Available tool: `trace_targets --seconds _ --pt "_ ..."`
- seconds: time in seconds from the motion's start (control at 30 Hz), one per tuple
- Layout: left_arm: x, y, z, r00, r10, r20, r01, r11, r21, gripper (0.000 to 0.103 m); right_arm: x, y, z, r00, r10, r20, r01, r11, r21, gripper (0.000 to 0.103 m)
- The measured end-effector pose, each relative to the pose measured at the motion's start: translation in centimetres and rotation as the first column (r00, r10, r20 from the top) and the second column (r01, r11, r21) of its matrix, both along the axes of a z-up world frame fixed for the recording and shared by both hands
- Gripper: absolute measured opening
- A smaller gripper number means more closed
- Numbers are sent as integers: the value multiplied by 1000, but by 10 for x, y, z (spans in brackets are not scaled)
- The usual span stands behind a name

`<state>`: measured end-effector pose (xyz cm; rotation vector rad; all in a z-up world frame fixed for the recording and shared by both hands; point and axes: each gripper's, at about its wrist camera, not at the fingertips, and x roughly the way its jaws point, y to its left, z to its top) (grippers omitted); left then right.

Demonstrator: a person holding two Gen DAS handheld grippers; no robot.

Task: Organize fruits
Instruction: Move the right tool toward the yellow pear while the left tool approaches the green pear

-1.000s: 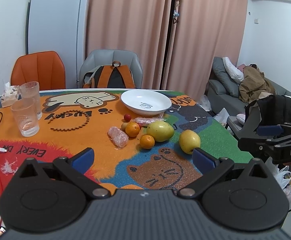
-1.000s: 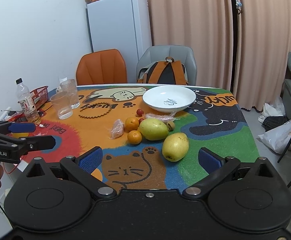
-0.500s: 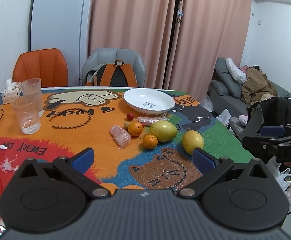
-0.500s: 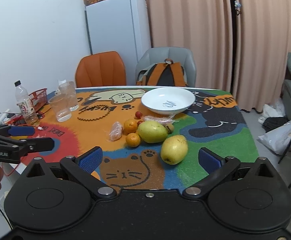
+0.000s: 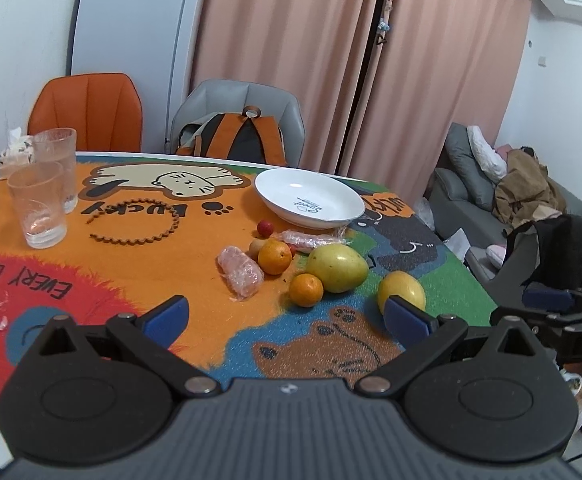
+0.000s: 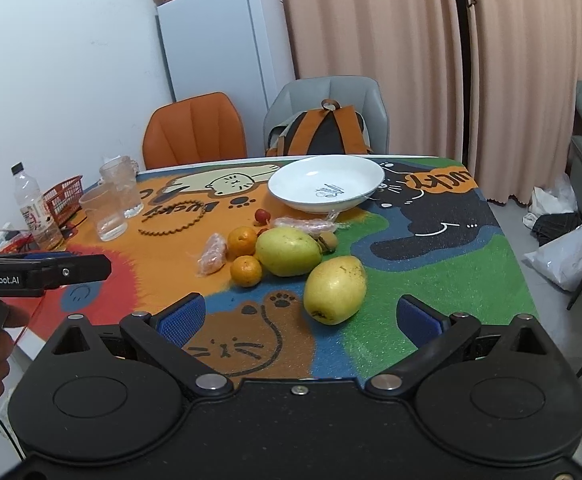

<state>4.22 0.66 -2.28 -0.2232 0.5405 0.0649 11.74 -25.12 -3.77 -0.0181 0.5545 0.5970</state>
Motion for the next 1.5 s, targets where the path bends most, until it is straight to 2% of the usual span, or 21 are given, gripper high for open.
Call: trace_targets --seconds 0.3,0.67,0.9,1.5 --pt "23 -3 -11 1000 -29 11 29 999 -40 102 21 -2 -12 1000 -8 -6 8 1000 20 103" --pt "58 -2 -27 998 -51 -35 49 997 -67 101 49 3 -27 999 -9 -49 10 999 31 102" --pt "77 -3 -33 997 -59 -52 55 996 -73 94 67 7 -35 997 -3 -83 6 999 38 97" --pt "128 -7 -53 987 -101 -124 94 994 -61 94 114 24 -66 982 2 -191 1 1000 14 95"
